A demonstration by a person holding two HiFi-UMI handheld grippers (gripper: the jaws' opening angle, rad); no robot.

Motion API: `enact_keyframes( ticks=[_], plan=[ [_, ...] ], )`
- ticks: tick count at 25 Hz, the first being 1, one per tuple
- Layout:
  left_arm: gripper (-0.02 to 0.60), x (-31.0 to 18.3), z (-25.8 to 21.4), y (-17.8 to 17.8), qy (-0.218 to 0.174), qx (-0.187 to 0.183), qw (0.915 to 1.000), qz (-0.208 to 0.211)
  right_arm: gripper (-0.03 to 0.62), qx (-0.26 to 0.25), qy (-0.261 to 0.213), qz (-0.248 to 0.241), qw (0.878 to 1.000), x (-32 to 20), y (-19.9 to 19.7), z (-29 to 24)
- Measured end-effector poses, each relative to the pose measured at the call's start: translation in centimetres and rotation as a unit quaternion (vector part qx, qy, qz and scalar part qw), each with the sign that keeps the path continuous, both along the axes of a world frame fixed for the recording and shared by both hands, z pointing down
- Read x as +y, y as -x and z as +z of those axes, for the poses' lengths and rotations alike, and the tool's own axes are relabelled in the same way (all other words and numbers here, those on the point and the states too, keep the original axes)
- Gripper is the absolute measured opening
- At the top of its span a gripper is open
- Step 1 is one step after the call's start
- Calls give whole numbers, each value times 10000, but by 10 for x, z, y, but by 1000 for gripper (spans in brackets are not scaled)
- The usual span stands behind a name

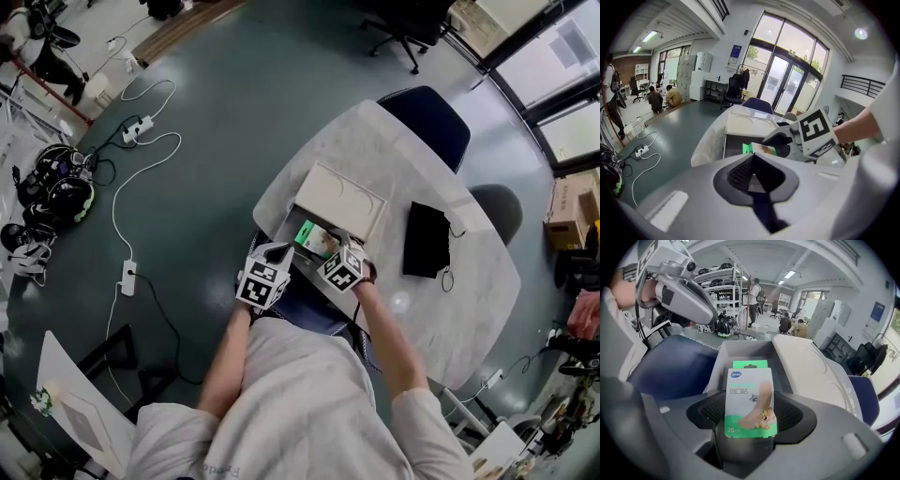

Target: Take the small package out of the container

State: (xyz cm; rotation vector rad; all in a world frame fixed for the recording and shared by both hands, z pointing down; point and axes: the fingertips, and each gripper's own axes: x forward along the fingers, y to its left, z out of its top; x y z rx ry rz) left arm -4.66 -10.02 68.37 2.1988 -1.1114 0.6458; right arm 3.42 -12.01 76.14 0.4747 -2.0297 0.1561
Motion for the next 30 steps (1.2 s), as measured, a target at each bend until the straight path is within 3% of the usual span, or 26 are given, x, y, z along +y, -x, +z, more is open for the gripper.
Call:
enact_keyframes(
  ticks=[16,30],
  plan=[
    [54,0,-9,-7,-114,-158,9997,178,313,-282,-280,302,9988,-3,-7,-18],
    [54,2,-11,-14,-140,-104,9995,266,313,-877,-351,795,9923,-4,-5,-46]
  ],
)
